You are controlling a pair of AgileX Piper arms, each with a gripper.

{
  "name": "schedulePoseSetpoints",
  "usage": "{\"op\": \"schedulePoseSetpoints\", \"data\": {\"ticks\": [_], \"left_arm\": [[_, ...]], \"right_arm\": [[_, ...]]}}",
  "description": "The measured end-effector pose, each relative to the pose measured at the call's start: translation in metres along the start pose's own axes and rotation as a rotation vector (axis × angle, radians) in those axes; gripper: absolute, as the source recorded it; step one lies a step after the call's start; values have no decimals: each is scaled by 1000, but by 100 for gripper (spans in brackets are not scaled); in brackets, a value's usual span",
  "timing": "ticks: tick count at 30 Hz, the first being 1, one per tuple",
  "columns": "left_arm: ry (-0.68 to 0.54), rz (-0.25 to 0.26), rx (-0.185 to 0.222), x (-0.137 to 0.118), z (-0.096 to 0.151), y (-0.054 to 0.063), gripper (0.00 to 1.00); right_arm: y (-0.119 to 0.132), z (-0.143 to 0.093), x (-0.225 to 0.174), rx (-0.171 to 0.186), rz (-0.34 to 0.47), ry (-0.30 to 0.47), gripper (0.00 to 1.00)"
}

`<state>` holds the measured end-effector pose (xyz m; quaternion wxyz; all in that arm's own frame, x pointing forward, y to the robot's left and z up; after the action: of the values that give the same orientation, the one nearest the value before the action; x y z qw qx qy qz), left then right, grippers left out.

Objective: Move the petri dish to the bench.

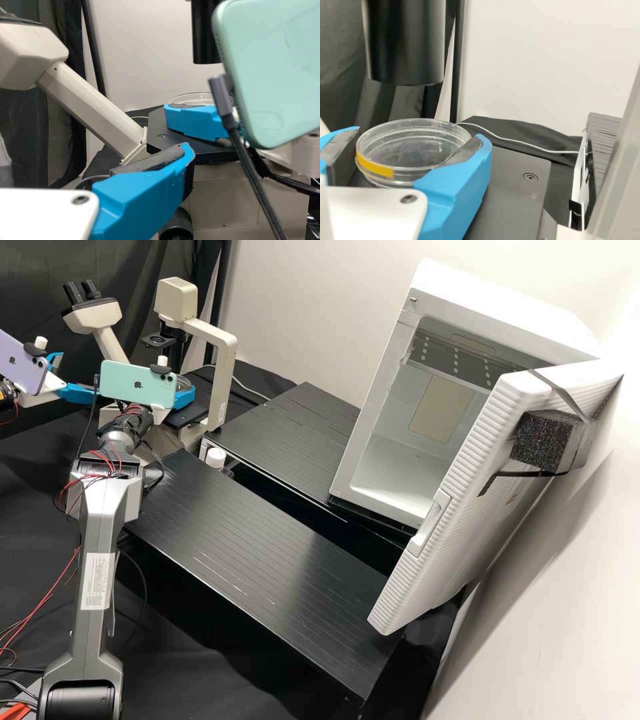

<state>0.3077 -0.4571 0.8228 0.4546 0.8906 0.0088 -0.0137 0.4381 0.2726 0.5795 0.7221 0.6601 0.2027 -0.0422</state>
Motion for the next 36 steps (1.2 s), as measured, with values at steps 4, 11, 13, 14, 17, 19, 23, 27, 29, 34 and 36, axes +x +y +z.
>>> {"op": "schedulePoseSetpoints", "data": {"ticks": [4, 11, 13, 14, 17, 19, 23, 27, 29, 34, 36], "left_arm": [[0, 0, 0, 0, 0, 0, 100], [0, 0, 0, 0, 0, 0, 100], [0, 0, 0, 0, 0, 0, 100], [0, 0, 0, 0, 0, 0, 100], [0, 0, 0, 0, 0, 0, 100], [0, 0, 0, 0, 0, 0, 100], [0, 0, 0, 0, 0, 0, 100], [0, 0, 0, 0, 0, 0, 100], [0, 0, 0, 0, 0, 0, 100], [0, 0, 0, 0, 0, 0, 100], [0, 0, 0, 0, 0, 0, 100]], "right_arm": [[8, 5, -12, -15, 1, 5, 0], [34, 10, -47, -42, 65, 15, 0], [44, 12, -65, -47, 88, 22, 0], [44, 15, -73, -51, 88, 18, 0], [53, 17, -97, -66, 123, 34, 0], [57, 22, -116, -79, 153, 39, 0], [64, 35, -153, -107, 212, 33, 0], [70, 56, -195, -143, 277, 12, 0], [76, 66, -213, -146, 304, -4, 0], [90, 92, -252, -149, 393, -46, 0], [94, 105, -268, -150, 422, -77, 0]]}}
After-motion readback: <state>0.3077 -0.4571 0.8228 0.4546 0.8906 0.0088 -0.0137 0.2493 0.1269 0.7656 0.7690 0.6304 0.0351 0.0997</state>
